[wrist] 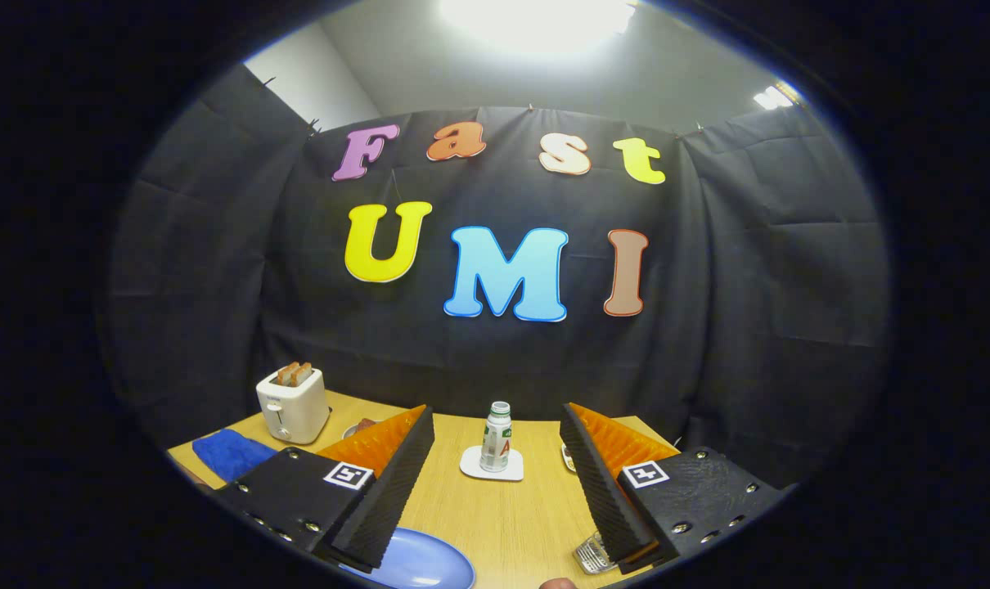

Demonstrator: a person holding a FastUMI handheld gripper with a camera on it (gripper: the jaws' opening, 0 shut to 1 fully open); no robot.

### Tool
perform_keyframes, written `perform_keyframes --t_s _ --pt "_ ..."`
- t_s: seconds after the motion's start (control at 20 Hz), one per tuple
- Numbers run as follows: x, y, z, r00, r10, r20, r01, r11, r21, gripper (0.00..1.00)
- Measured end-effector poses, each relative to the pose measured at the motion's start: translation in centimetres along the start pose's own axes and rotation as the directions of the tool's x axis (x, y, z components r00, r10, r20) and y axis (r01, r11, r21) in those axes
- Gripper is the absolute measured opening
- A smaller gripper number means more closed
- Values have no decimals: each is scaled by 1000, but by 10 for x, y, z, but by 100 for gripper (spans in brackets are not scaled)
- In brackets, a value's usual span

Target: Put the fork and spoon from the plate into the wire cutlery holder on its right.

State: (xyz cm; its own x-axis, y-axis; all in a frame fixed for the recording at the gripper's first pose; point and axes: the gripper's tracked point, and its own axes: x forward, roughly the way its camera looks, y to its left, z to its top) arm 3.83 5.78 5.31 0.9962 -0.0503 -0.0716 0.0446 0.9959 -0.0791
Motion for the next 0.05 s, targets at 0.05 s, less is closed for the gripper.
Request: perform_keyframes --t_s 0.05 --pt "0 4 5 1000 12 29 -12 1000 9 95"
